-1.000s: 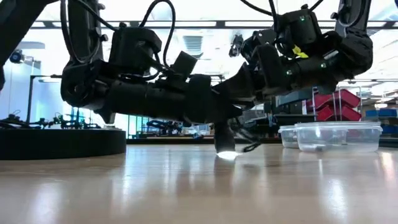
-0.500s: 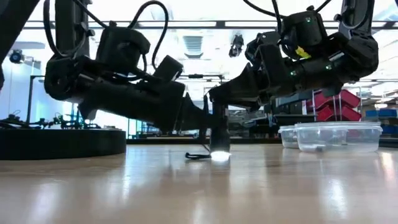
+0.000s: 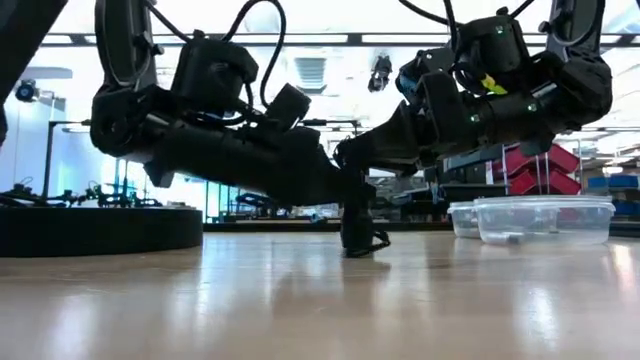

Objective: Insert battery
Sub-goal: Close the black battery compartment

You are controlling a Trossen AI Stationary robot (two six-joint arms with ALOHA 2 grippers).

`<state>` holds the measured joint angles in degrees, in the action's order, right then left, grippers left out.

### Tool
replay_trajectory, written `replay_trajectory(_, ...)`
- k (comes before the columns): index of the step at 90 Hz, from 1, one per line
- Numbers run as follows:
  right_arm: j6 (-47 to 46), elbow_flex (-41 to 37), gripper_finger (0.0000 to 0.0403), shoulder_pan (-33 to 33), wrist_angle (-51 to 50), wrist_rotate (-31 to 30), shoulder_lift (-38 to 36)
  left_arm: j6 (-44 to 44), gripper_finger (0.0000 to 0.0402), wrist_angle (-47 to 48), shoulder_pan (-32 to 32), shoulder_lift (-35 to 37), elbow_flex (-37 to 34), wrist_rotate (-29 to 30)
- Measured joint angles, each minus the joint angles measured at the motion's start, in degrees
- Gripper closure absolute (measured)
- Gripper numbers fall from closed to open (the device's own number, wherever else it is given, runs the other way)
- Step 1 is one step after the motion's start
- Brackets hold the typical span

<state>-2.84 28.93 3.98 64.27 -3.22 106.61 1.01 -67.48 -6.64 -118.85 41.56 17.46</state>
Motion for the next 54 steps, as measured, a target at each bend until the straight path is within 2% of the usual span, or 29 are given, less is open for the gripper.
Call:
replay_trajectory(16, 1.8, 0.0, 0.0304, 0.1, -0.1, -2.6, 0.0, 2.0, 0.03, 0.0, 0.1, 0.0, 0.0, 3.6)
replay_trajectory(28, 0.7, 0.0, 0.0299, 0.2, 0.0, -6.8, 0.0, 2.6, 0.0299, 0.5, 0.2, 0.0, 0.5, 7.4)
replay_trajectory(42, -1.0, 0.0, 0.0302, 0.2, -0.2, -12.0, 0.0, 3.0, 0.0287, 6.9, 0.2, 0.0, 4.2, 13.2)
replay_trajectory(54, -1.2, -0.2, 0.0304, 0.2, -0.2, -14.7, 0.0, 3.3, 0.0292, 11.6, 0.4, 0.0, 7.4, 15.2)
